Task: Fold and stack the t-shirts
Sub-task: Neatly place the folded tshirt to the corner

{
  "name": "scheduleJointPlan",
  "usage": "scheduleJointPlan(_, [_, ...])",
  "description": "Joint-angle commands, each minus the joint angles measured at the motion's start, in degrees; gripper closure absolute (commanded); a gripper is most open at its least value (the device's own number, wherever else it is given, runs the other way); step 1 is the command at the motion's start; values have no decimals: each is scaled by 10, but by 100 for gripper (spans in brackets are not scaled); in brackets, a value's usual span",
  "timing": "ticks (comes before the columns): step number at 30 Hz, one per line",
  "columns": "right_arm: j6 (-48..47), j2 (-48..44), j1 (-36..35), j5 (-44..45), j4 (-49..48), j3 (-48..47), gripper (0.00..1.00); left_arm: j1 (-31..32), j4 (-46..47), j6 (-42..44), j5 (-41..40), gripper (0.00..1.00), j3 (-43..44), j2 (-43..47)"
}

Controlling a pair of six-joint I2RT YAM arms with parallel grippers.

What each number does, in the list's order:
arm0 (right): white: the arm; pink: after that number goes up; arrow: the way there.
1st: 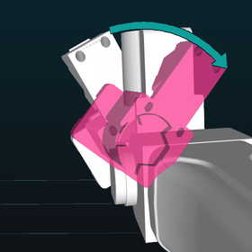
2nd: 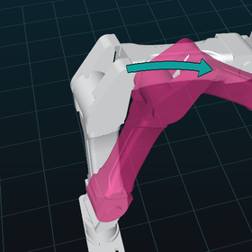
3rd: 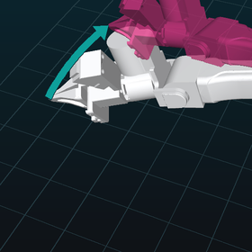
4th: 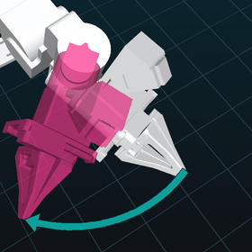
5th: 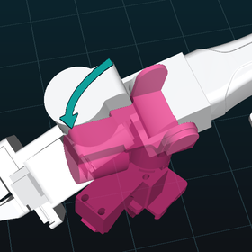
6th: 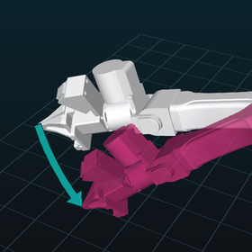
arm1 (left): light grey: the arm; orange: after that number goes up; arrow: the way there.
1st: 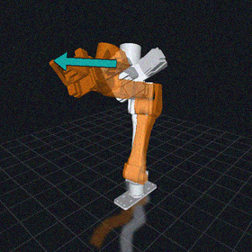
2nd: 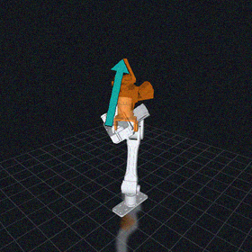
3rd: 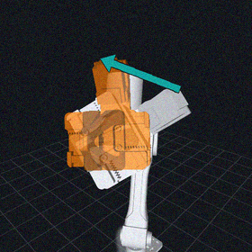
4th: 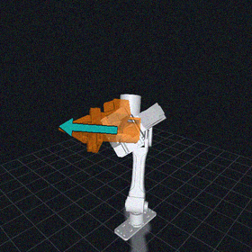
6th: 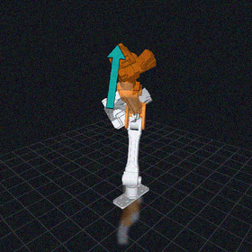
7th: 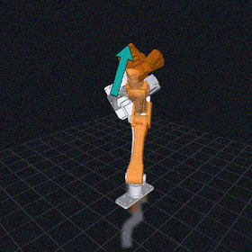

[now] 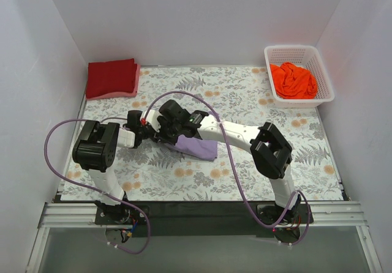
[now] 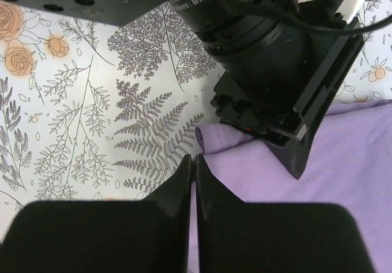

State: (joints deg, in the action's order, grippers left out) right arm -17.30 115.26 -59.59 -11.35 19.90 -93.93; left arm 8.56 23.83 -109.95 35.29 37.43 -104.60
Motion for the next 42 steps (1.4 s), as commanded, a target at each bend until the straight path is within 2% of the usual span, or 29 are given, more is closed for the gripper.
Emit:
scheduleJointPlan(1, [14,17,1,-13,-24,-36,99,6,-16,17,-11,79,10,5])
scheduleJointPlan(2, [18,21,1,-16,-24,-43,99,6,-29,29,-13,93,17,13])
scheduleJointPlan(3, [21,22,1,-17,-22,-47,99,6,-54,52,-21,100,38,17])
scheduleJointPlan(4, [24,22,2,-21,-19,-49,93,6,-103,101,-30,100,52,21])
scheduleJointPlan(5, [29,20,4,-24,-13,-50,72,6,-124,132,-44,100,63,26])
scheduleJointPlan(6, [33,17,11,-33,-12,-47,63,6,-151,159,-54,100,95,30])
scheduleJointPlan(8, [40,1,20,-45,-11,-36,51,5,-218,244,-57,100,128,23])
scheduleJointPlan(10, [46,-19,38,-54,-5,-21,45,5,-286,314,-60,100,177,7])
scheduleJointPlan(13, [42,-62,66,-80,3,8,26,-6,-327,365,-77,100,228,-6])
scheduleJointPlan(14, [39,-77,73,-89,3,18,4,-9,-338,409,-80,100,246,-11])
scheduleJointPlan(15, [31,-91,88,-97,3,42,2,-9,-349,428,-95,100,262,-16])
scheduleJointPlan(19, [20,-158,127,-93,4,95,2,-15,-414,536,-114,100,394,-92])
scheduleJointPlan(20, [18,-166,144,-90,7,105,2,-20,-428,554,-123,100,462,-106])
scheduleJointPlan(21, [19,-171,154,-91,8,111,2,-24,-440,587,-130,100,491,-125])
scheduleJointPlan(23, [19,-183,180,-93,13,132,1,-39,-468,614,-140,100,558,-180])
scheduleJointPlan(24, [19,-190,189,-96,15,138,2,-46,-480,629,-141,100,623,-199])
scheduleJointPlan(28, [20,-206,214,-90,15,164,2,-84,-534,644,-117,100,788,-287])
scheduleJointPlan(33, [20,-215,221,-88,15,190,2,-107,-528,684,-125,100,899,-333])
scheduleJointPlan(37, [24,-212,222,-90,15,193,1,-108,-527,746,-166,100,946,-337])
scheduleJointPlan(42, [29,-209,222,-98,15,195,2,-114,-497,801,-186,100,938,-308])
